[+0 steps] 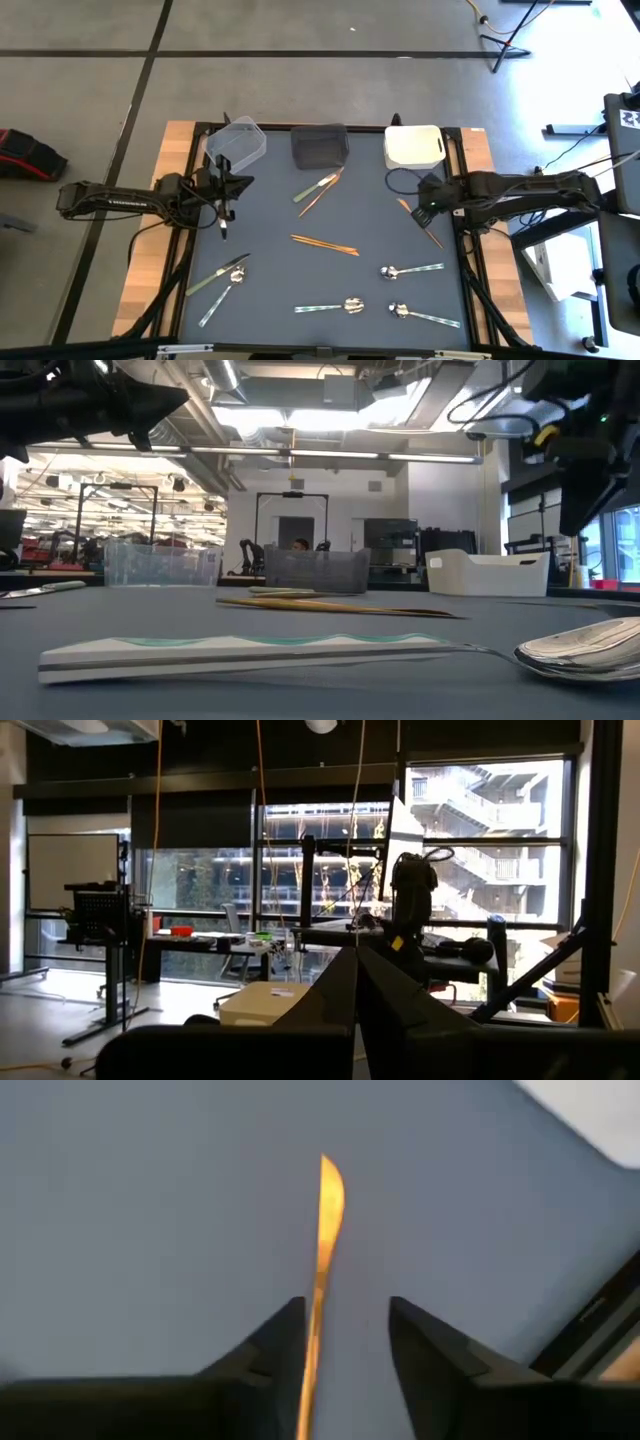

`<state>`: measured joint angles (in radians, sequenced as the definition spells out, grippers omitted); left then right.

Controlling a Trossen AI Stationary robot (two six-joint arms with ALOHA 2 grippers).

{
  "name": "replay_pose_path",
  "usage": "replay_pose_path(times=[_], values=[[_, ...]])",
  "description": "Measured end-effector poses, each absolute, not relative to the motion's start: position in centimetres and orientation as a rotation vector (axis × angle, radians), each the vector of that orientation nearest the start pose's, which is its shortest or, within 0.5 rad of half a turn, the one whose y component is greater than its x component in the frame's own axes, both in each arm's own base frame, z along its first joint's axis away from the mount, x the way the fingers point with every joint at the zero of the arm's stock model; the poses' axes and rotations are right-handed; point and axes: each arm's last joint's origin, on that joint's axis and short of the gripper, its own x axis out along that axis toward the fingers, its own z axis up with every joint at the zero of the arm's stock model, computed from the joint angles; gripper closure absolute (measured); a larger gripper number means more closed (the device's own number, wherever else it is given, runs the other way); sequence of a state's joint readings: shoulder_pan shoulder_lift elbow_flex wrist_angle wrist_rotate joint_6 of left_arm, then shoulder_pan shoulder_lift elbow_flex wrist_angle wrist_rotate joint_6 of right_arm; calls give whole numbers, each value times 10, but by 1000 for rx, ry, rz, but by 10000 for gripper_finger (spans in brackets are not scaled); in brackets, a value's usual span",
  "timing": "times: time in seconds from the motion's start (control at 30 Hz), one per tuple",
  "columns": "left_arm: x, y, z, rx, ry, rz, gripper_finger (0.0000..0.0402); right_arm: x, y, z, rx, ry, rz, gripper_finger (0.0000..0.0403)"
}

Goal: Sort silverware by color (type)
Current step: Put the right gold table knife into the white bin

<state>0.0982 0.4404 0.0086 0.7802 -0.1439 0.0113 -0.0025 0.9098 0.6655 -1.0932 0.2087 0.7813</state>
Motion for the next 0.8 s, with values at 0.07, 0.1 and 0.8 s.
replay_pose_path(times=[0.07,0.1,0.8], values=[[118,16,201,3,-349,241,401,138,-6,210,497,1248,-697,244],[118,16,201,3,-349,242,401,141,-6,207,482,1289,-691,237],[119,16,201,-1,-347,233,401,178,-40,153,593,1609,-513,226]])
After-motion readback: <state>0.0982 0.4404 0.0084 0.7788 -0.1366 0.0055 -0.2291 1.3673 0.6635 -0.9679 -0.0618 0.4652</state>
